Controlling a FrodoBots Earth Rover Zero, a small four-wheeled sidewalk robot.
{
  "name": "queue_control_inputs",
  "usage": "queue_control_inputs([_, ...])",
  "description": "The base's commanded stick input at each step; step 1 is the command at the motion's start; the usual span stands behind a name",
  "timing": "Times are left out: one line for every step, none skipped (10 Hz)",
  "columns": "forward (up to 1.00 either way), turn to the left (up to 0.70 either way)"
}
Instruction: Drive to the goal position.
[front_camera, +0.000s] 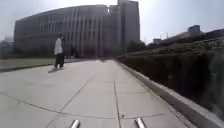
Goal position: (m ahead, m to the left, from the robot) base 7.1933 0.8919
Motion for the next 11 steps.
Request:
queue_control_inputs([0.7,-0.02])
queue_control_inputs([0.7,-0.04])
queue_control_inputs([0.7,-0.14])
queue_control_inputs([0.7,-0.23])
queue_control_inputs([0.7,-0.16])
queue_control_inputs([0.7,-0.07])
queue_control_inputs([0.7,0.01])
queue_control_inputs([0.7,0.01])
queue_control_inputs([0.7,0.01])
queue_control_inputs([0.7,0.01])
queue_control_inputs([0.7,0.01])
